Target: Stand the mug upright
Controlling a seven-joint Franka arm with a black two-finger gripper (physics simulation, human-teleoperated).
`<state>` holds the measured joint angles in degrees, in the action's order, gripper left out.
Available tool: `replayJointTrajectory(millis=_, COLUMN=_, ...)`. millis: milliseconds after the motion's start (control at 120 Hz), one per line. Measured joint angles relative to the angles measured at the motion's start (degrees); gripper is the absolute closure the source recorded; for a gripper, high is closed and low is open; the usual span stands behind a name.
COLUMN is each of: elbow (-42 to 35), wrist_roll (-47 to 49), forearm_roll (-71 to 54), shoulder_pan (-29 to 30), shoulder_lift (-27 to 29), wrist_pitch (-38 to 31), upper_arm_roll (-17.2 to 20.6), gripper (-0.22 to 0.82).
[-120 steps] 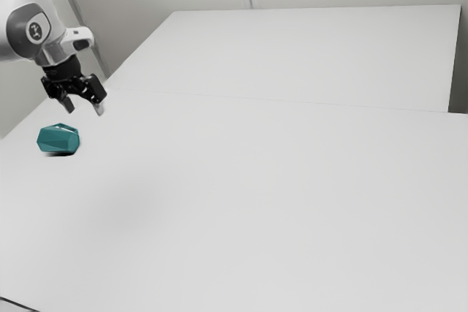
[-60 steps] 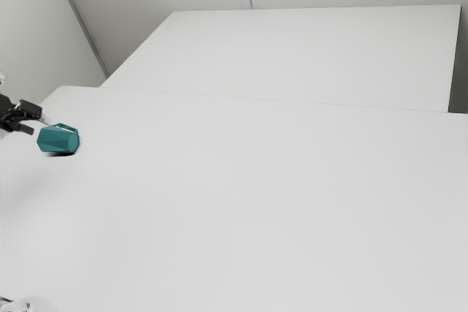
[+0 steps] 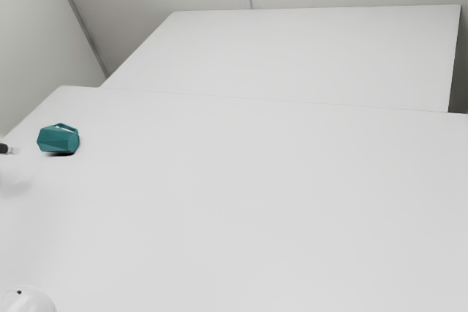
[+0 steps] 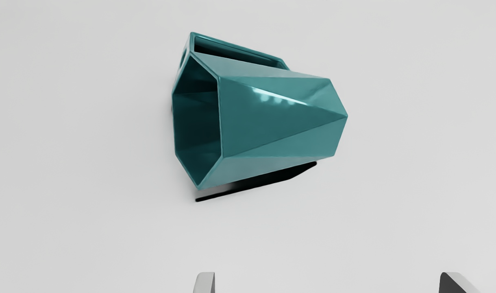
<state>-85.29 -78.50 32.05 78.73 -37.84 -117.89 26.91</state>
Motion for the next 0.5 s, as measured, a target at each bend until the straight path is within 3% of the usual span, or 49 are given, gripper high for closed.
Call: replayJointTrajectory(millis=500, elbow=8.04, wrist_roll=-17.01, forearm_roll=2.6, shoulder_pan=-1.02, shoulder_lift=-12.1, wrist_pitch=-7.84, upper_arm_roll=4.26, gripper=0.01)
